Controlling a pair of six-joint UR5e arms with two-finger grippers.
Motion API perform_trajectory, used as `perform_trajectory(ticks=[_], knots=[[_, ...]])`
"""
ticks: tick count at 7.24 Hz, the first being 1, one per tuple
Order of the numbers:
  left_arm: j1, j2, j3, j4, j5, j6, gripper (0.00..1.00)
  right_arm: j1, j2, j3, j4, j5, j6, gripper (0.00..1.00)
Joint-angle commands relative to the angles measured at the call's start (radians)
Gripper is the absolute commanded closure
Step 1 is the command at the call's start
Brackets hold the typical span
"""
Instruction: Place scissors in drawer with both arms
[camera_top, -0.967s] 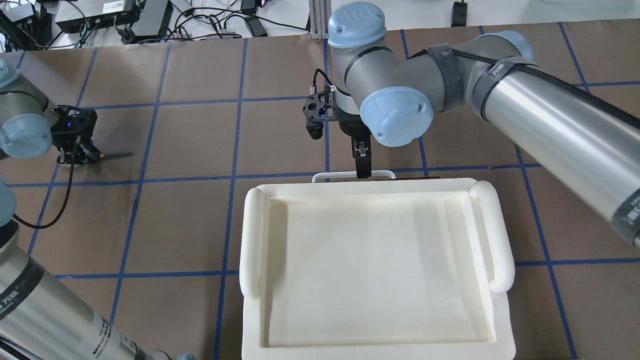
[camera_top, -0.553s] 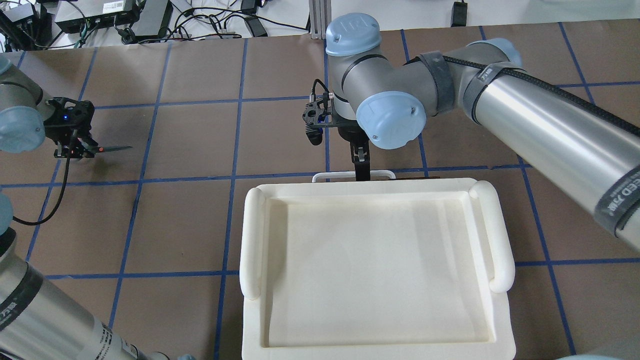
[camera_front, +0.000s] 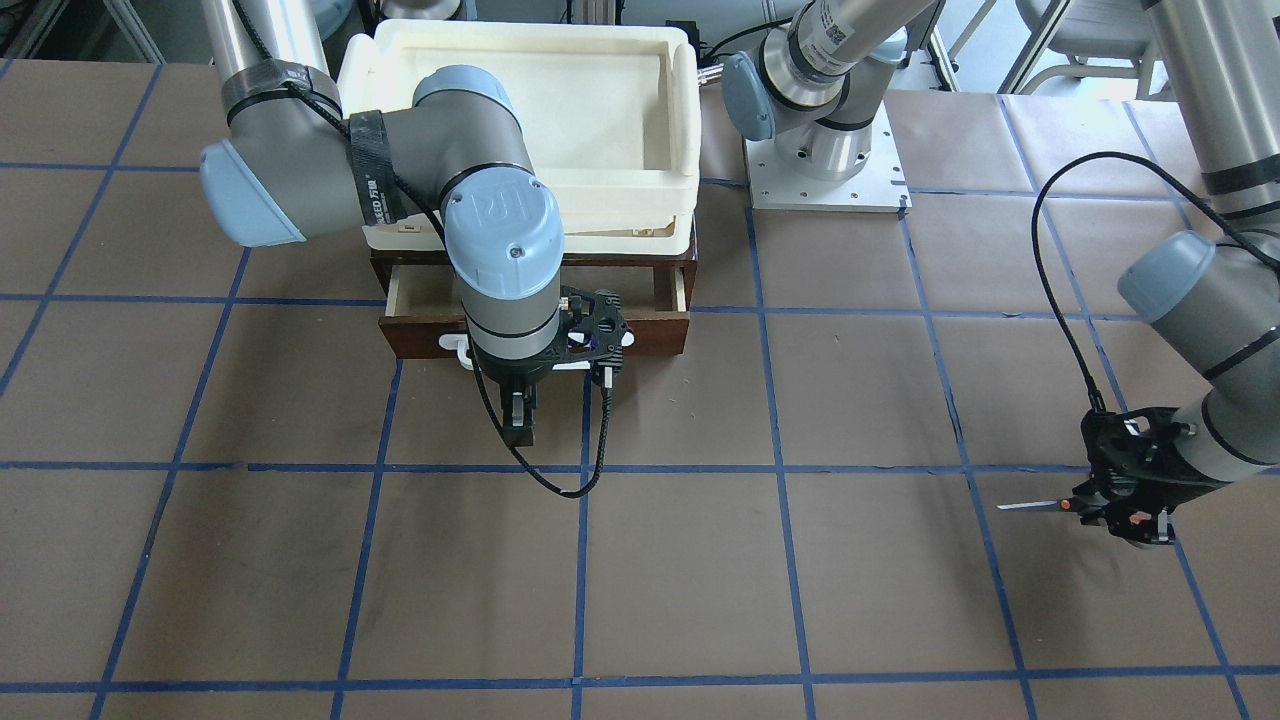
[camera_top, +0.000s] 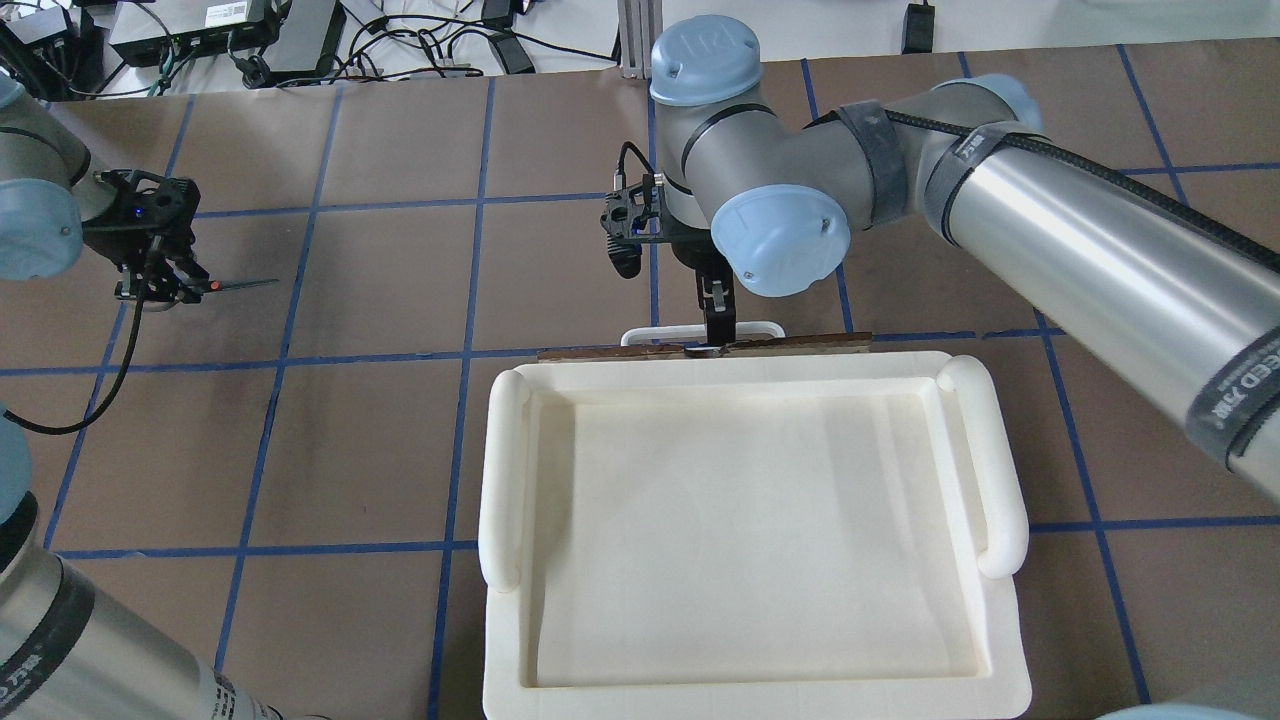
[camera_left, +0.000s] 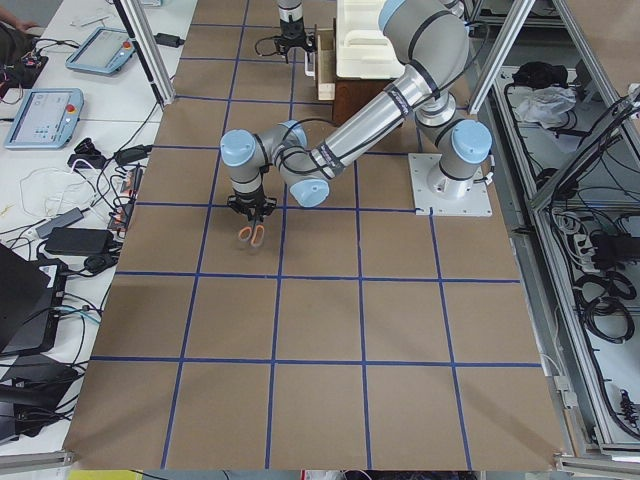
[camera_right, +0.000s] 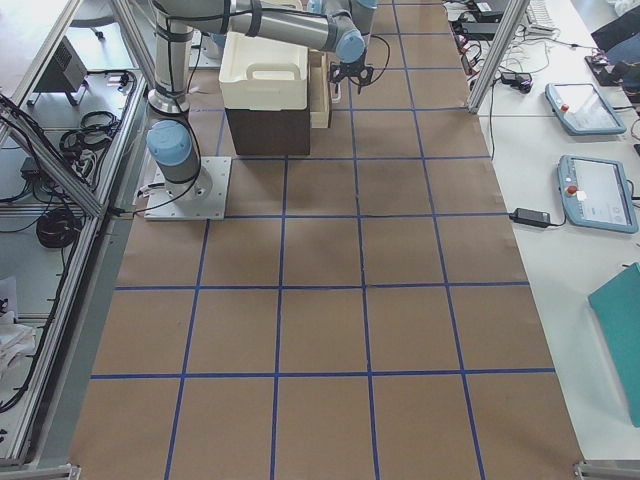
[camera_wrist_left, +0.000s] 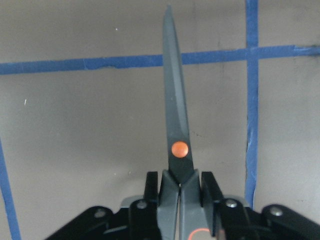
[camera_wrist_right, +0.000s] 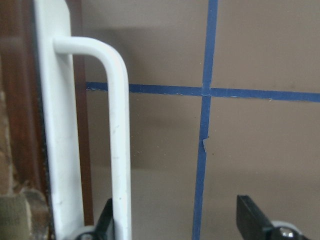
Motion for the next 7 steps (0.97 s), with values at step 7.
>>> perform_trajectory(ticks=[7], knots=[[-0.079, 0.074, 0.0, -0.098, -0.002, -0.062, 1.0, -0.009, 0.053, -0.077, -0.051, -0.002, -0.013, 0.46]])
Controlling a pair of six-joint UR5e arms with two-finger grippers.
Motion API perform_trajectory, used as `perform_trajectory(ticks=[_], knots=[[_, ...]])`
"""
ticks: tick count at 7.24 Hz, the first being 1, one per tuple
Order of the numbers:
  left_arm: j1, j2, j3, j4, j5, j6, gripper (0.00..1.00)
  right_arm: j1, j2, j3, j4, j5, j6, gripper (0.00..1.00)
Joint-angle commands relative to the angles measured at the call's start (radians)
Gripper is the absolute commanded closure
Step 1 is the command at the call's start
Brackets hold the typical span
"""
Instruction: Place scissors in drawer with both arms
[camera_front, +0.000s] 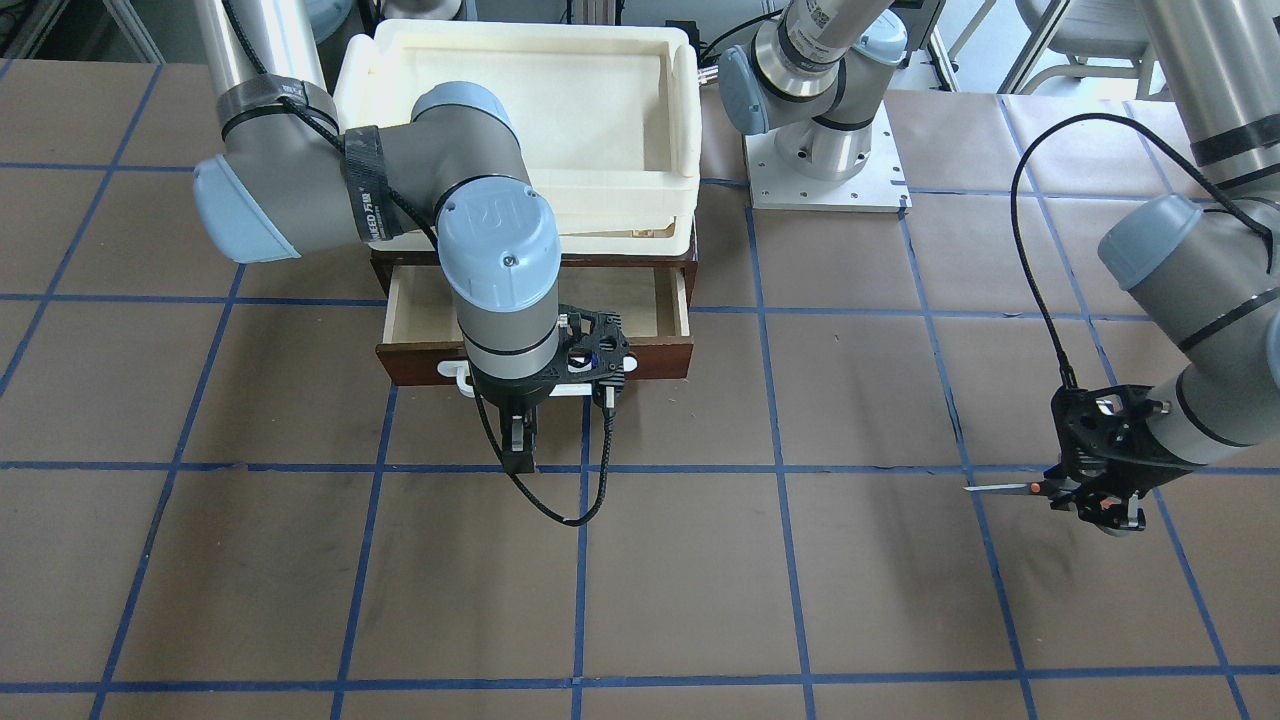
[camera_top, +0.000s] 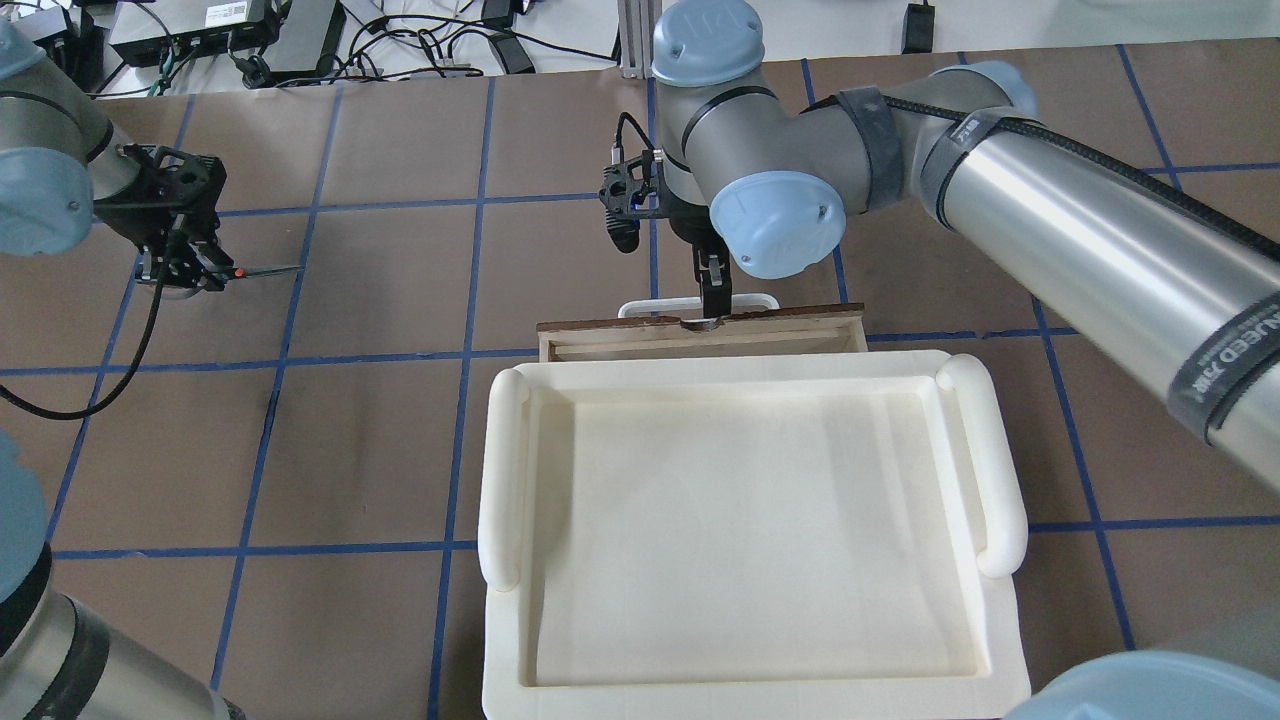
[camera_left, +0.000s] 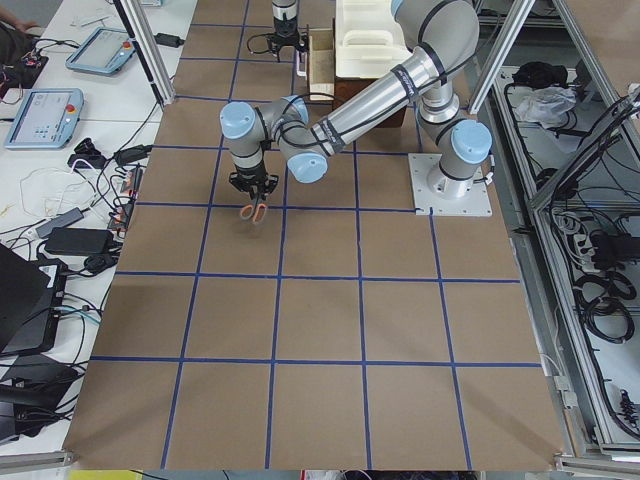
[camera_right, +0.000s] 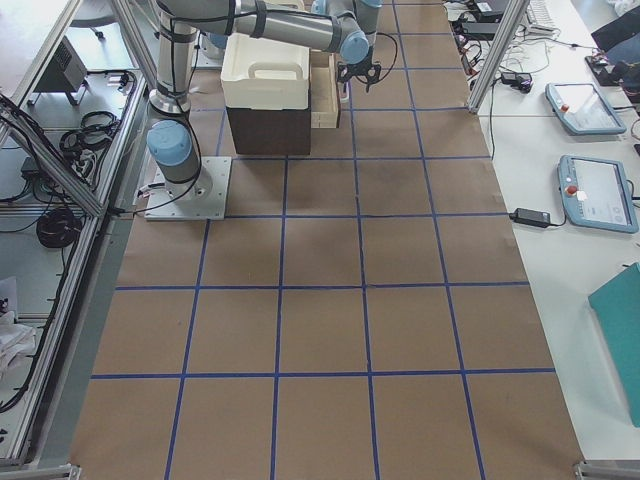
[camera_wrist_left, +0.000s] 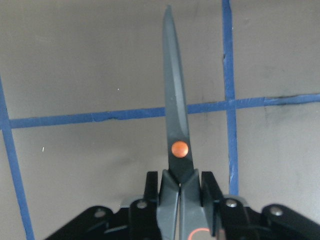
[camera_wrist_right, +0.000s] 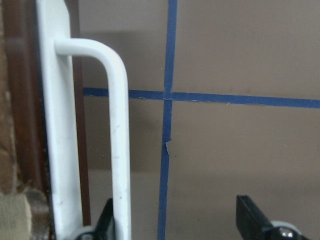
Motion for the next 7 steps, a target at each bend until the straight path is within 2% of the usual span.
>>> perform_trajectory(ticks=[1, 7], knots=[[-0.006, 0.008, 0.0, -0.008, 0.001, -0.01, 1.0, 0.0, 0.018, -0.027, -0.001, 0.001, -0.001, 0.48], [-0.006, 0.006, -0.001, -0.021, -0.004, -0.011, 1.0, -0.026, 0.074, -0.107, -0.001, 0.001, -0.006, 0.48]])
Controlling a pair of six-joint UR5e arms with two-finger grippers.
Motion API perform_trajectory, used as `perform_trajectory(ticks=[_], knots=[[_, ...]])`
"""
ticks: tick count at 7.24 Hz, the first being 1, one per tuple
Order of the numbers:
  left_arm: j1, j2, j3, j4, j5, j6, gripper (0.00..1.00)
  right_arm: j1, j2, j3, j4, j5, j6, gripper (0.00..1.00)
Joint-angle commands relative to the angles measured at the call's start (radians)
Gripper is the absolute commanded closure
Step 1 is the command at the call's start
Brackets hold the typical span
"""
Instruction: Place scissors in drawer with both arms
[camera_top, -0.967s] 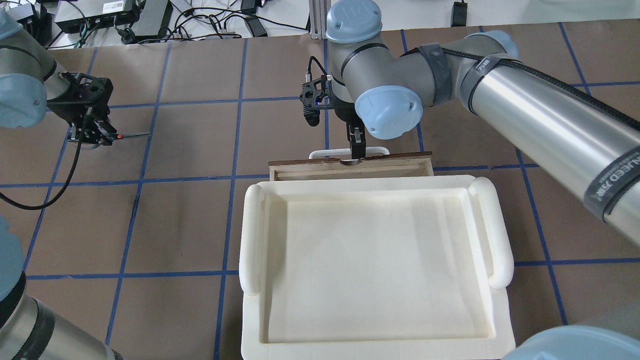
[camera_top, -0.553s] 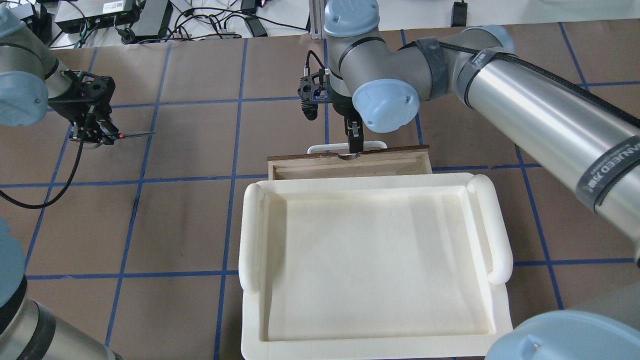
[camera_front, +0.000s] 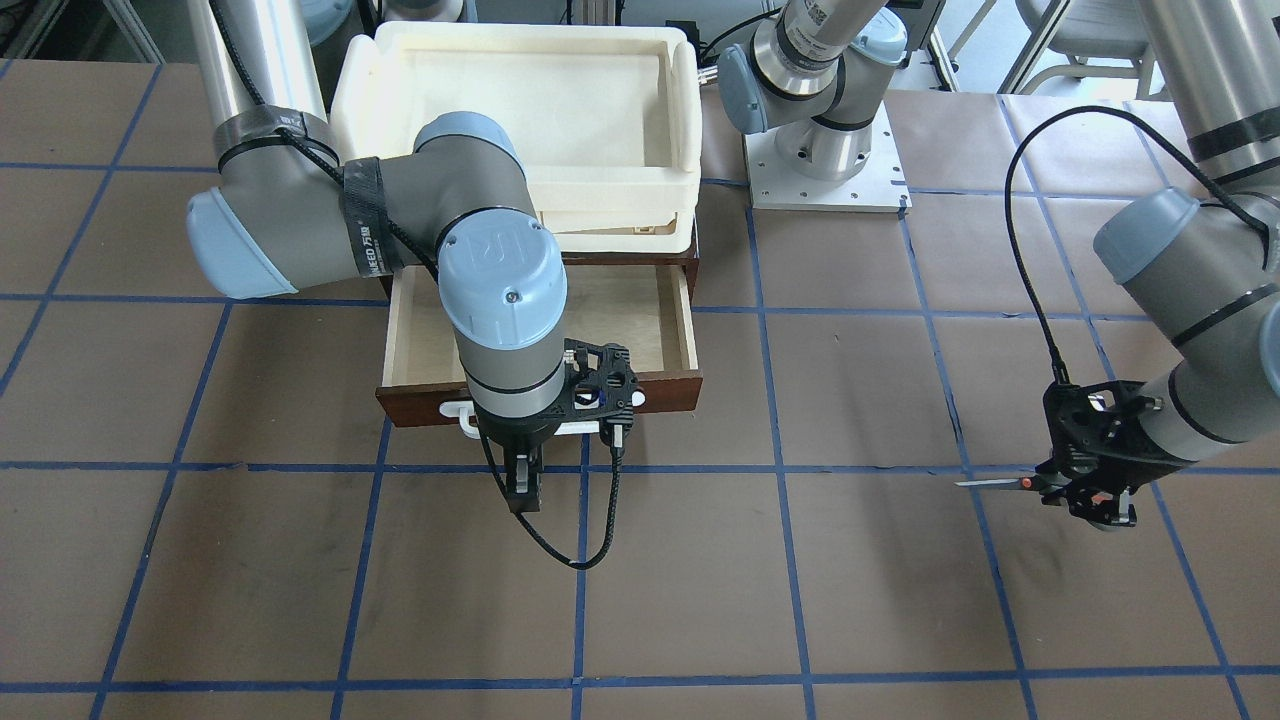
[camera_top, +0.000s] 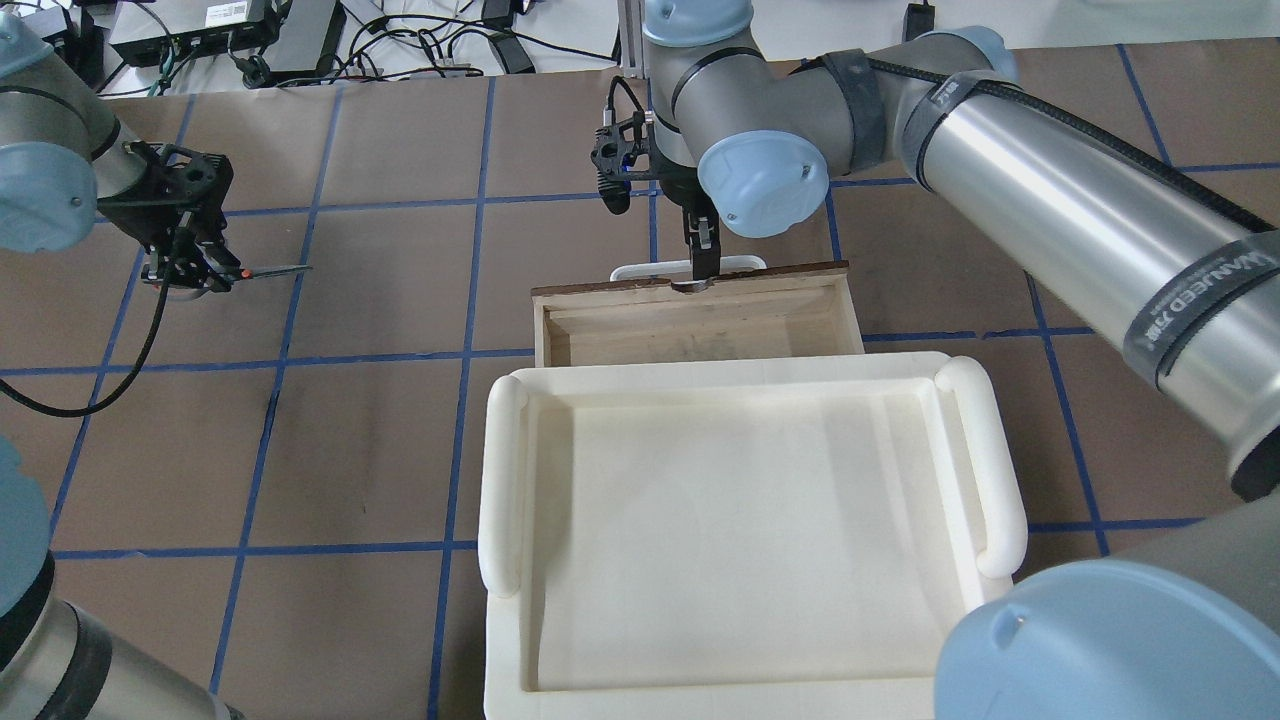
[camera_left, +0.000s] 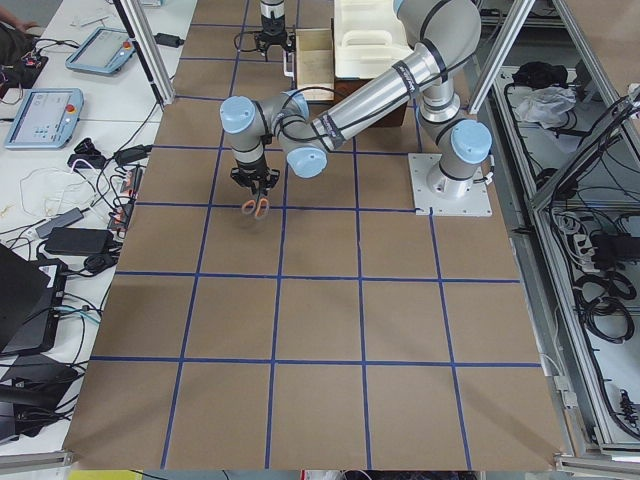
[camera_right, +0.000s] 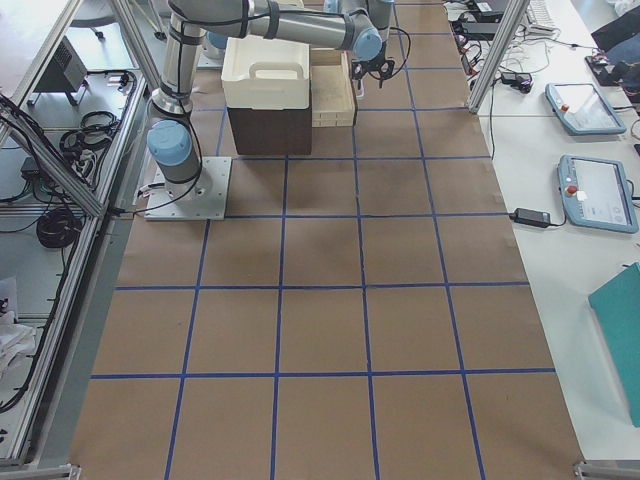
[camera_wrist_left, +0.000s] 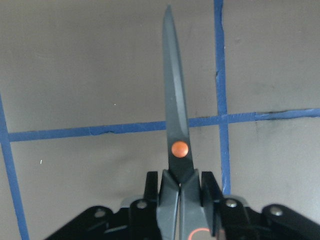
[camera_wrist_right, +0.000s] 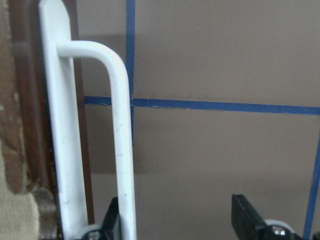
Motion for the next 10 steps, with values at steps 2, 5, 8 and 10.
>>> perform_trajectory(ticks=[2, 5, 8, 10], knots=[[0.001, 0.0, -0.003, -0.002, -0.001, 0.0, 1.0, -0.033, 0.01, -0.018, 0.0, 0.004, -0.013, 0.48], [0.001, 0.0, -0.006, -0.002, -0.001, 0.0, 1.0, -0.033, 0.021, -0.029, -0.001, 0.006, -0.012, 0.49], [0.002, 0.001, -0.006, -0.002, 0.001, 0.0, 1.0, -0.033, 0.035, -0.03, -0.014, 0.007, -0.013, 0.48], [0.01, 0.001, -0.014, -0.003, -0.001, 0.0, 1.0, -0.033, 0.04, -0.033, -0.018, 0.006, -0.012, 0.48]])
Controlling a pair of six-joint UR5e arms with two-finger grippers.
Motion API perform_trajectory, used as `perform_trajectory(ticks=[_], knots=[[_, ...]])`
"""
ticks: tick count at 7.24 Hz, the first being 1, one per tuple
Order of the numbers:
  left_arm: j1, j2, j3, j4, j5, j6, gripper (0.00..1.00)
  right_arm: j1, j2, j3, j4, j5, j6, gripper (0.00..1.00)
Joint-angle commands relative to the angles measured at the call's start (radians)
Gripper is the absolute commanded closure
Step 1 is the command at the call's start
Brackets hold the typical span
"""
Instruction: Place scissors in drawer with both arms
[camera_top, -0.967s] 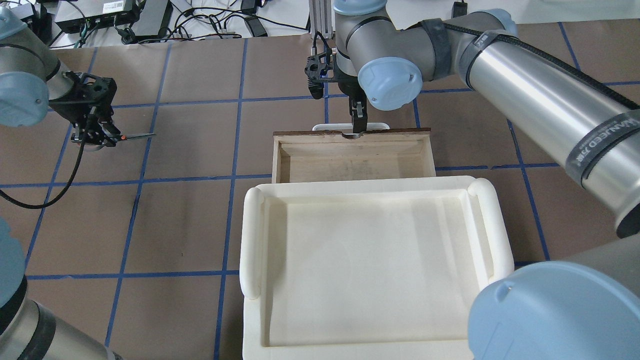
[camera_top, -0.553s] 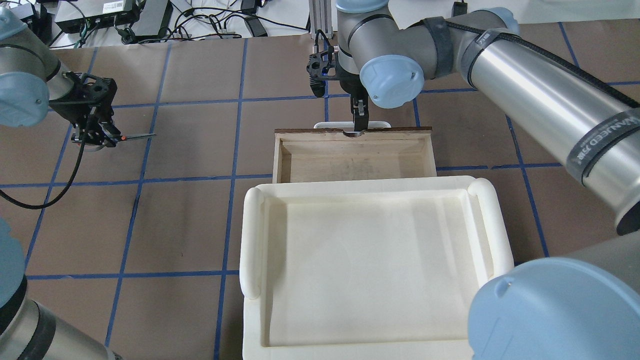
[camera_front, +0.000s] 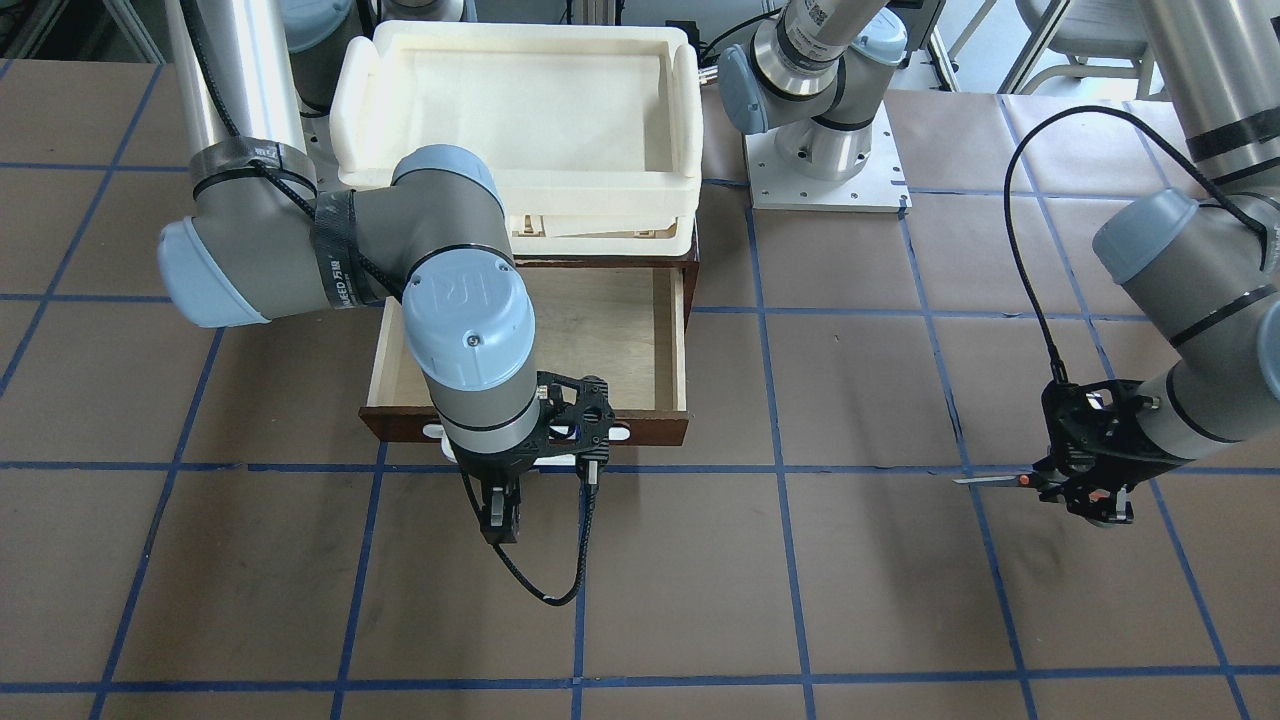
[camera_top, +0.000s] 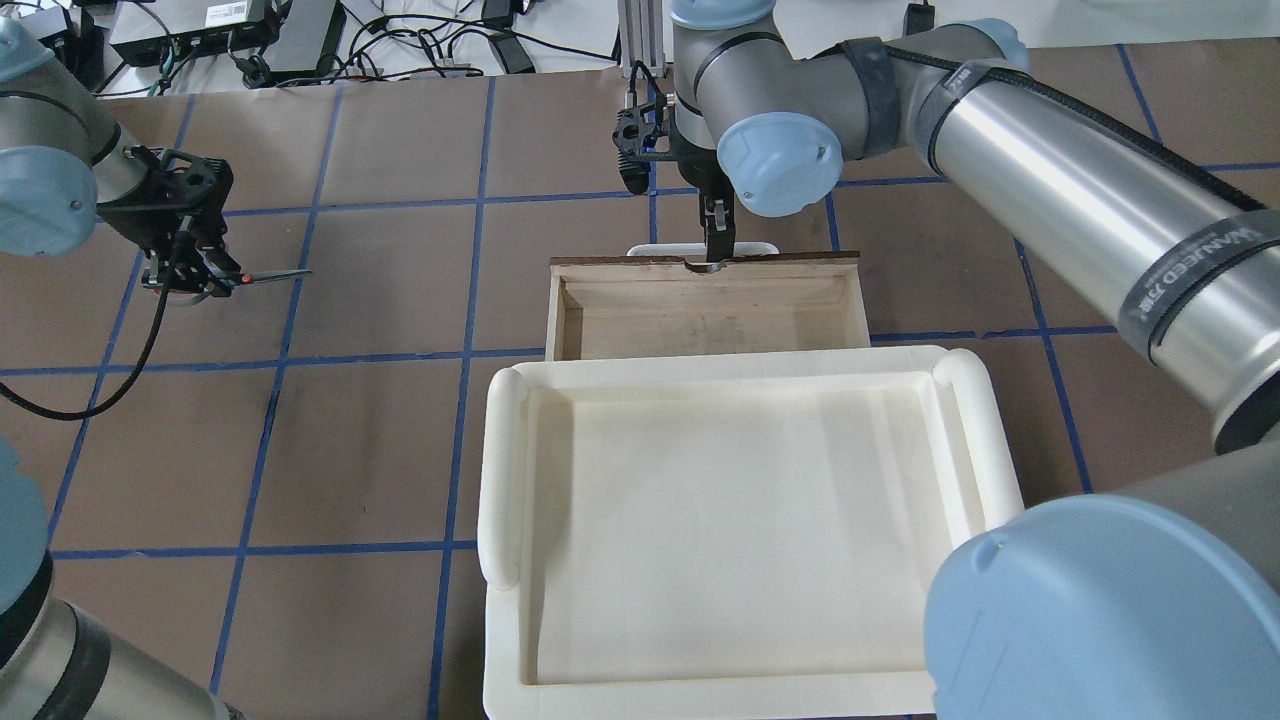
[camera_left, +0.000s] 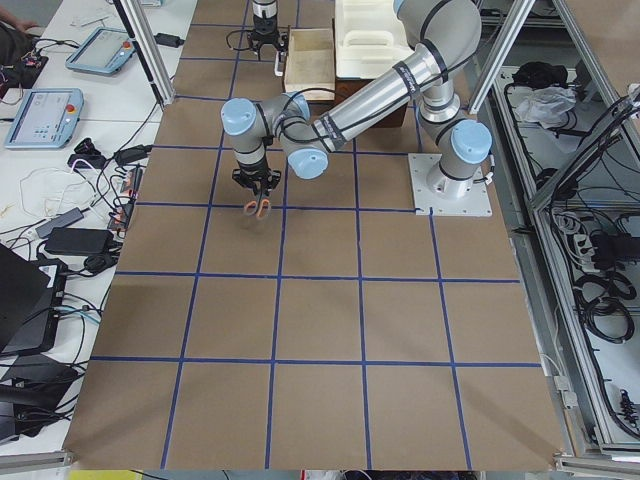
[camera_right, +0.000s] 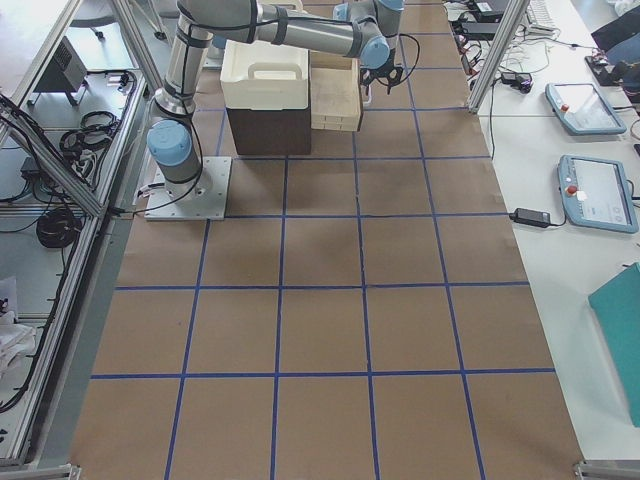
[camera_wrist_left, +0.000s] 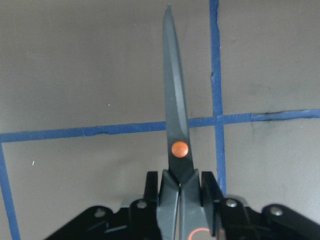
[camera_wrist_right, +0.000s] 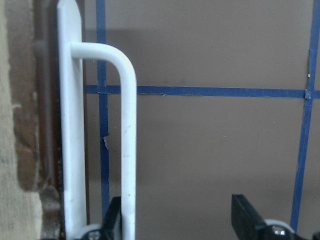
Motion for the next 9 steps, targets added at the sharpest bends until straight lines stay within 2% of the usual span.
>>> perform_trajectory(ticks=[1, 9], knots=[[0.004, 0.0, -0.004, -0.001, -0.002, 0.0, 1.0, 0.0, 0.007, -0.007, -0.003, 0.0, 0.0, 0.48], [0.004, -0.001, -0.005, -0.002, -0.002, 0.0, 1.0, 0.0, 0.019, -0.036, -0.004, 0.016, 0.0, 0.49]])
